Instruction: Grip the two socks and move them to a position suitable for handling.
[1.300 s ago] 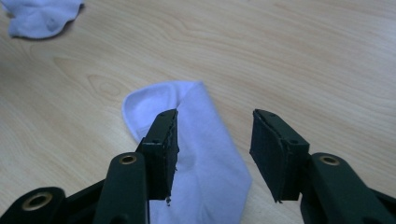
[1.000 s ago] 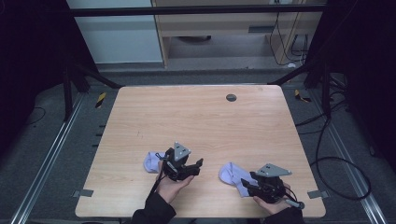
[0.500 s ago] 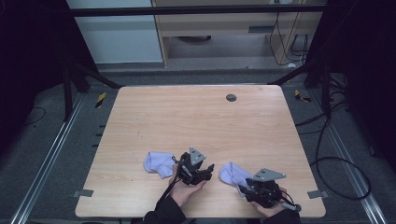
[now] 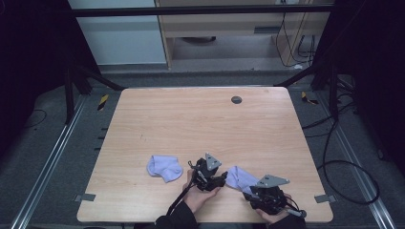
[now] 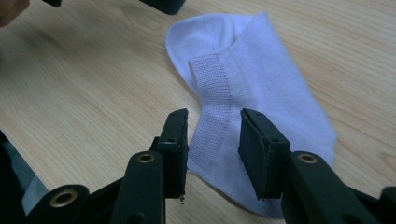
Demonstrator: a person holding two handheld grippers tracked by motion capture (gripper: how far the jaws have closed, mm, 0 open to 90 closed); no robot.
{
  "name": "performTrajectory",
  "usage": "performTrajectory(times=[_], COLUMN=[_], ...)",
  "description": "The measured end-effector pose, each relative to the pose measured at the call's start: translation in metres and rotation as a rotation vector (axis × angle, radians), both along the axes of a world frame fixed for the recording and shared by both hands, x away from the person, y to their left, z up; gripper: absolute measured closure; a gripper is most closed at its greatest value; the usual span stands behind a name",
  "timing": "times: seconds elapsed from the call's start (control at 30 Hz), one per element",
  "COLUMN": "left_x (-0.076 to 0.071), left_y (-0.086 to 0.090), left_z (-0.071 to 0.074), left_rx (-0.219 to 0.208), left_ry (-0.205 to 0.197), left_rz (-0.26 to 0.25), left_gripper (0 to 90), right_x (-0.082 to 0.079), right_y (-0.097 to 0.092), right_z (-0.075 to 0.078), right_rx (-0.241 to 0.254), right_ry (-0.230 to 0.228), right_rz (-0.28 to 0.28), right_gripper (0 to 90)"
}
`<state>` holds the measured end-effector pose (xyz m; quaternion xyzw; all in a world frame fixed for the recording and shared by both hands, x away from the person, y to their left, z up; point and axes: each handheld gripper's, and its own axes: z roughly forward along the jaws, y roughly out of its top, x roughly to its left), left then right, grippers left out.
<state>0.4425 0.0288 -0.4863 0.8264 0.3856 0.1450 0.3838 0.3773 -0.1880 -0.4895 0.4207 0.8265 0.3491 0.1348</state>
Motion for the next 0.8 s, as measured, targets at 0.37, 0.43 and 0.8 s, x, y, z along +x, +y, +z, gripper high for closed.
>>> performTrajectory(times=[0.37,0.43,0.8], left_x=[0.0013,0.0016,0.0036], left_y=[-0.0126,-0.0125,-0.0120], left_z=[-0.0108,-0.0109,-0.0109], left_rx=[0.035,0.036,0.023], left_ry=[0.042,0.045,0.071], left_rz=[-0.030,-0.034,-0.054], left_gripper=[63.4,67.1,85.7], right_x=[0.0011,0.0013,0.0028], right_y=[0.0014,0.0014,0.0005], right_z=[-0.0041,-0.0044,-0.0044], right_rx=[-0.011,-0.011,-0.013], right_ry=[0.028,0.030,0.035], right_rz=[0.015,0.016,0.009], right_gripper=[66.4,67.2,82.5])
